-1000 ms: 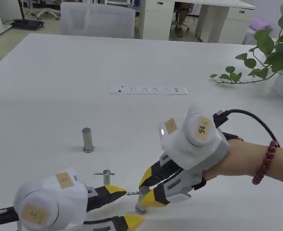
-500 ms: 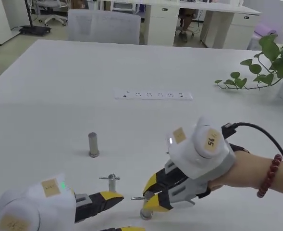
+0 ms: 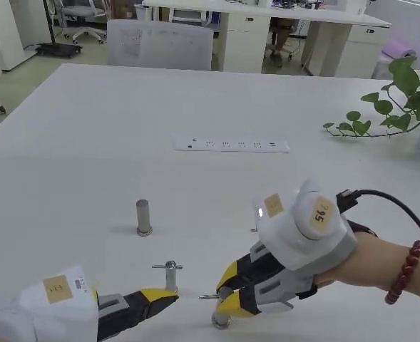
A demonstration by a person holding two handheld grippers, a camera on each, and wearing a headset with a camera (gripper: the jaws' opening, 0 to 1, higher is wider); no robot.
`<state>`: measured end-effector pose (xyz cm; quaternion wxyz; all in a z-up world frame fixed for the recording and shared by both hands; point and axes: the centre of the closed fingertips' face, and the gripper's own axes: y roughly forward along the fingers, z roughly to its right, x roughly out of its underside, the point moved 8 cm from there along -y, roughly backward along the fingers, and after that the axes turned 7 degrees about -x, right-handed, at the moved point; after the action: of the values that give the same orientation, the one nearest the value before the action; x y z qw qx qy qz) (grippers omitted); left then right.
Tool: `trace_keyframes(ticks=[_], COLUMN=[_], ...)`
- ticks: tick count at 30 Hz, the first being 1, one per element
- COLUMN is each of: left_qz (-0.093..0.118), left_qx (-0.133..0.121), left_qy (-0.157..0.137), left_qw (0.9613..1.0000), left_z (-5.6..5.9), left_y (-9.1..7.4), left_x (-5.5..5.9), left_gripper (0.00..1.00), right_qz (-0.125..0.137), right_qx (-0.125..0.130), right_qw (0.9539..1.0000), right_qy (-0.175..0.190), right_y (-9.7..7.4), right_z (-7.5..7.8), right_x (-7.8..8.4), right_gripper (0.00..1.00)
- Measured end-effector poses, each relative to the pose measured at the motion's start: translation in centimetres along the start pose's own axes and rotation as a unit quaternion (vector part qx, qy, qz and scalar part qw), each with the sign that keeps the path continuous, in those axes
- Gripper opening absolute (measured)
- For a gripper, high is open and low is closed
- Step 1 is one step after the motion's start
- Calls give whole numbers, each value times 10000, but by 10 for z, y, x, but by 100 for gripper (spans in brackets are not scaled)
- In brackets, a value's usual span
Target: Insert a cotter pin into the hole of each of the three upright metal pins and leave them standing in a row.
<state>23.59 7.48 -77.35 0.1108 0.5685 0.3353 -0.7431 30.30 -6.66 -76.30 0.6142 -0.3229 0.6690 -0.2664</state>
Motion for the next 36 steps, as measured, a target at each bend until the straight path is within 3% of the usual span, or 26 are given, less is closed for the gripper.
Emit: trace_keyframes(ticks=[15,36], left_qz=[132,185], left_qx=[-216,-428], left_qy=[-114,-291], left_qw=[9996,9985], left_z=[0,-4], left_y=[-14,-17], left_x=[-4,-4], left_gripper=[56,65], right_qz=[18,-75], right_qx=[88,270], right_qw=[10000,9996], right_qy=[11,39], right_y=[-3,-6], right_z=[2,30], right_x=[-4,-7], right_gripper=[13,13])
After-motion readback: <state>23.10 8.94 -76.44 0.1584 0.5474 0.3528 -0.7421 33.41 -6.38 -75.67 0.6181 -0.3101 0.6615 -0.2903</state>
